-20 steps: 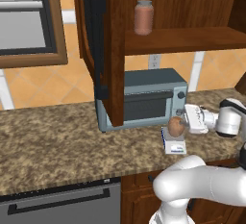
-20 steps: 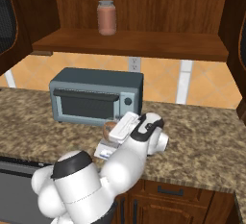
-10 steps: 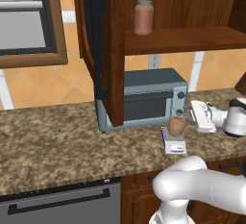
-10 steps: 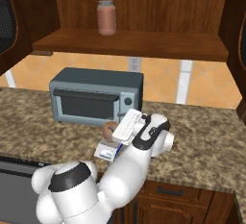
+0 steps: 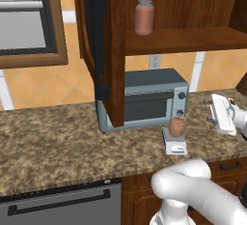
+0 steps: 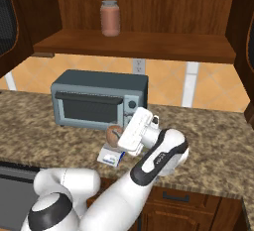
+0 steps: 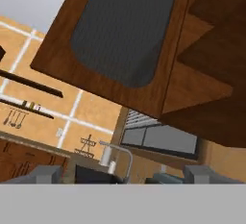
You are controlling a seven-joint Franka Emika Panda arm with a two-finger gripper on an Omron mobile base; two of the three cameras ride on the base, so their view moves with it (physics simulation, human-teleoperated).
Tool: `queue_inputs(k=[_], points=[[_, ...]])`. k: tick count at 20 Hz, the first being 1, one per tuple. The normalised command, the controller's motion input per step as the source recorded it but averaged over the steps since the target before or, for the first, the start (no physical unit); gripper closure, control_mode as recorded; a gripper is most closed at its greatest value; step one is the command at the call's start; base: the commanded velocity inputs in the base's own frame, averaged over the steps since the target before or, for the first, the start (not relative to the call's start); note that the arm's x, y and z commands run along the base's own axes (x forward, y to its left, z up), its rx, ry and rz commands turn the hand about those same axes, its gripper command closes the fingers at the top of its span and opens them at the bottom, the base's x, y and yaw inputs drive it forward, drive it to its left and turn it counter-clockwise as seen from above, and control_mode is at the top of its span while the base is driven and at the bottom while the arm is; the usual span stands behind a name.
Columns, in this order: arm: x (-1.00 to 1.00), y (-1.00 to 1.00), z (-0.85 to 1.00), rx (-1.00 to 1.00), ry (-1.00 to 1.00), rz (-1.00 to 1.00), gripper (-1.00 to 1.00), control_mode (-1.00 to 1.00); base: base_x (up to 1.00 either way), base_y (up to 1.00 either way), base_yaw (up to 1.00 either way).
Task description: Pick the honey bottle and place it on the digital scale for weighing, and close the cabinet.
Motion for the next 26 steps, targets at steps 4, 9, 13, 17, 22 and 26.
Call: queue_inputs(k=[4,9,13,17,22,26], points=[[-0.42,-0.4,0.74,0.24,-0.11,-0.03,-1.0,-1.0,0.0,0.0,0.0],[-0.19,-0.55,0.46,0.28,-0.07,0.0,-1.0,-1.0,0.0,0.0,0.0],[-0.1,-0.68,0.06,0.28,-0.12,-0.02,-1.0,-1.0,0.0,0.0,0.0],[0.0,-0.61,0.06,0.2,-0.13,-0.05,-1.0,-1.0,0.0,0.0,0.0],[0.0,-0.54,0.09,0.12,-0.05,0.0,-1.0,-1.0,0.0,0.0,0.0],[-0.06,-0.61,0.15,0.1,-0.01,0.0,-1.0,-1.0,0.0,0.0,0.0]])
